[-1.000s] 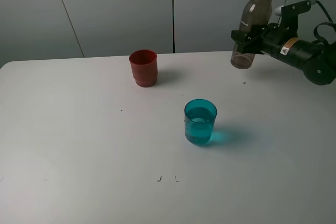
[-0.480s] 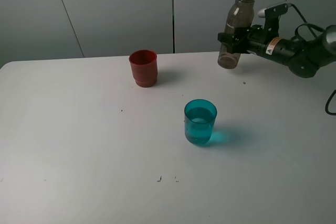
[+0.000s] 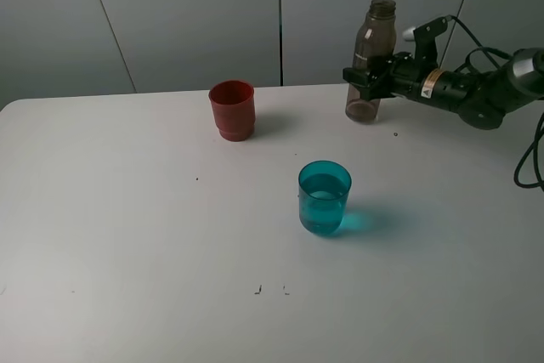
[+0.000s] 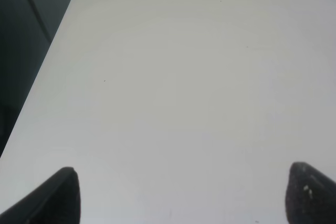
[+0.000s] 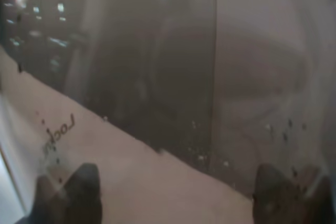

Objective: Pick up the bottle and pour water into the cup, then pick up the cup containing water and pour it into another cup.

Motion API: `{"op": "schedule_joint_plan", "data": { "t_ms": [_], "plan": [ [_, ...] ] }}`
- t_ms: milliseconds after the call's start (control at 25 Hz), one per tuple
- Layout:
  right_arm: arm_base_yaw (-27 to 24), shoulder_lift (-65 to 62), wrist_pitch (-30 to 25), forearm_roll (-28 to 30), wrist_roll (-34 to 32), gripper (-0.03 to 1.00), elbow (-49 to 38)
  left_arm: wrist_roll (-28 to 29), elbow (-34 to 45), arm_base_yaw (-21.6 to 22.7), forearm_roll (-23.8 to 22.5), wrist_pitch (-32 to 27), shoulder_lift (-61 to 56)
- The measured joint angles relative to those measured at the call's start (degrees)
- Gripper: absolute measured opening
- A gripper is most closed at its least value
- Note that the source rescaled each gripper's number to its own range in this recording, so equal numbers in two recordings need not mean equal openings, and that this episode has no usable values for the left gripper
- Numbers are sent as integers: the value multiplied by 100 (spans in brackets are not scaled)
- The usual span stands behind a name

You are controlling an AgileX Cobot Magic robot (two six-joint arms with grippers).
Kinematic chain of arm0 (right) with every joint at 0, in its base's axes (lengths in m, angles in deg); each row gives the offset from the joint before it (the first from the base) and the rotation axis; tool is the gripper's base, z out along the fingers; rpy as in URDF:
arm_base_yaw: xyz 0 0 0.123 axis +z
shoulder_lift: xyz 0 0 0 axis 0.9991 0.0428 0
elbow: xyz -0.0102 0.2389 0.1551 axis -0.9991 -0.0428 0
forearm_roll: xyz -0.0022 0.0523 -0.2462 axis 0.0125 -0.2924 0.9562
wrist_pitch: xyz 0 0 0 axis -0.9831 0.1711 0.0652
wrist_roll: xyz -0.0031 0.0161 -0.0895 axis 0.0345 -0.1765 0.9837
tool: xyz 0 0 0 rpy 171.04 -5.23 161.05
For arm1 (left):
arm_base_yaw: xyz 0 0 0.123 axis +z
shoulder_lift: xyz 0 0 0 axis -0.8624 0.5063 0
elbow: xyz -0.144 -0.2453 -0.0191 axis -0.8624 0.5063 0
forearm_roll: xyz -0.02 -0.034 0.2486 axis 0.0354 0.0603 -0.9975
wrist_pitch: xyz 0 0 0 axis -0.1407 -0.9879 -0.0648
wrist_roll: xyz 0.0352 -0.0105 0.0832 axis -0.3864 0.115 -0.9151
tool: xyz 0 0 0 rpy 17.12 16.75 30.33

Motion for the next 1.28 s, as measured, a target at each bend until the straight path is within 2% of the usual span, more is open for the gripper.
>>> {"op": "schedule_joint_plan", "data": {
  "t_ms": [360, 640, 1280],
  "plan": [
    [0, 0, 0, 0, -41, 6, 0, 0, 0, 0, 0, 0, 0],
    [0, 8, 0, 267, -146, 6, 0, -12, 0, 0, 0, 0, 0],
    [0, 30, -74, 280, -309, 6, 40, -12, 0, 0, 0, 0, 0]
  ]
}}
